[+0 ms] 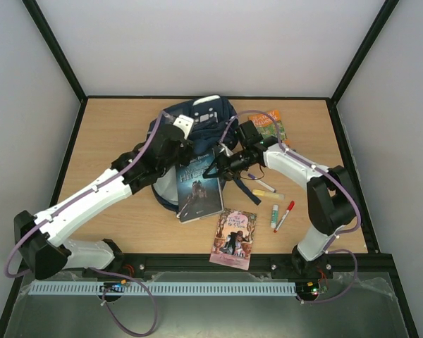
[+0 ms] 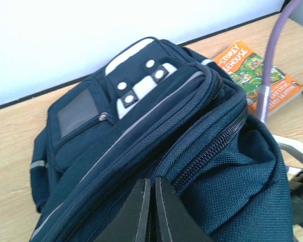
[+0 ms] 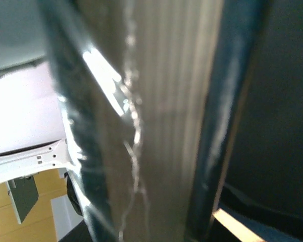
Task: Pack the student bag
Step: Place the book in the student bag.
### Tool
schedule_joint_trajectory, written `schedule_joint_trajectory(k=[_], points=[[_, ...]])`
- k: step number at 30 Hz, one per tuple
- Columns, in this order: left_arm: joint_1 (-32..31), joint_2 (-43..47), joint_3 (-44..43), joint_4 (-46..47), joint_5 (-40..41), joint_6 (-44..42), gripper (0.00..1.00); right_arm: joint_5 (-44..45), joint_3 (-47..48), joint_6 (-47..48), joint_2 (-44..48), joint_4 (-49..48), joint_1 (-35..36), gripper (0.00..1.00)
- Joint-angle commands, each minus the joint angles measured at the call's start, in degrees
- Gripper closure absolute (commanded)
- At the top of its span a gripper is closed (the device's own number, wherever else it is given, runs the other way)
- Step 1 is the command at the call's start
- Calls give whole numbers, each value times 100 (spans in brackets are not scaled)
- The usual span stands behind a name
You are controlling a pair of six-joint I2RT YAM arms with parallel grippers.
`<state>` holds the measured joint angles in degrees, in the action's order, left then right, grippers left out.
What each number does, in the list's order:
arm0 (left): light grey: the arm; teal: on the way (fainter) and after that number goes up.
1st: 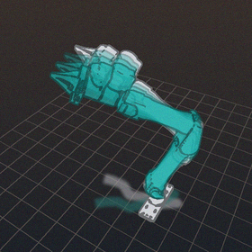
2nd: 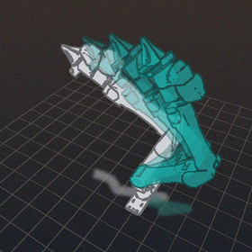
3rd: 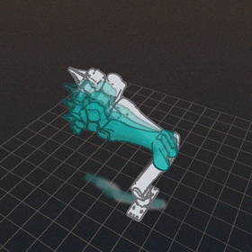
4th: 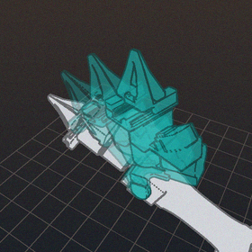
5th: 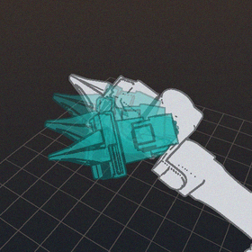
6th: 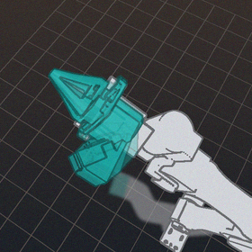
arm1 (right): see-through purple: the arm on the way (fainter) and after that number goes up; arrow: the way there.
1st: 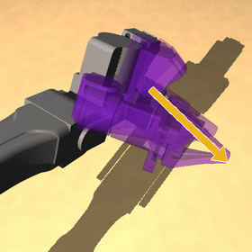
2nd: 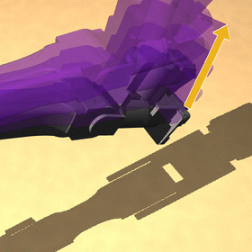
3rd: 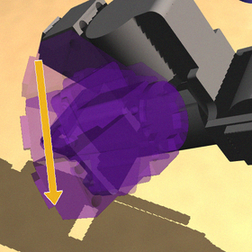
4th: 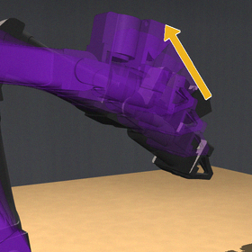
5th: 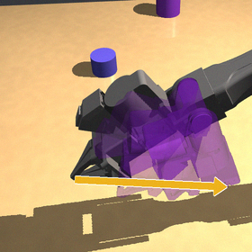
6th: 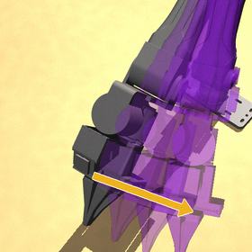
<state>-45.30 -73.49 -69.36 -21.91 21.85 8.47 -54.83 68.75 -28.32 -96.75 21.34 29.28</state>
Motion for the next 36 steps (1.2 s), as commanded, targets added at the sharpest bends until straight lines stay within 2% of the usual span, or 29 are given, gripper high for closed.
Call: schedule_joint_trajectory(k=[1, 5, 12, 20, 21, 24, 28, 34, 36], points=[[-194, 453, -195, 148, -161, 464, 98, -435, 214, -434, -7, -491, -10, 99], [-334, 468, -217, 0, -327, 677, 98, -213, 319, -319, -251, -433, -9, 99], [-321, 381, 321, 67, 231, 382, 97, -3, 246, -252, -674, -791, -9, 96], [-126, 528, 991, 500, -130, 447, 98, 727, 149, 290, -897, -1015, 27, 93], [-114, 540, 1021, 522, -138, 465, 98, 814, 140, 396, -917, -1078, 46, 90], [-71, 625, 1141, 582, -154, 497, 98, 1223, 289, 1001, -1089, -865, 183, 71], [1, 731, 1162, 553, -204, 457, 98, 1434, 522, 1442, -1154, -383, 205, 54], [144, 805, 1162, 537, -261, 356, 98, 2193, 323, 2348, -273, 187, 201, 37], [182, 826, 1153, 554, -293, 356, 98, 2426, 179, 2632, 18, 406, 201, 34]])
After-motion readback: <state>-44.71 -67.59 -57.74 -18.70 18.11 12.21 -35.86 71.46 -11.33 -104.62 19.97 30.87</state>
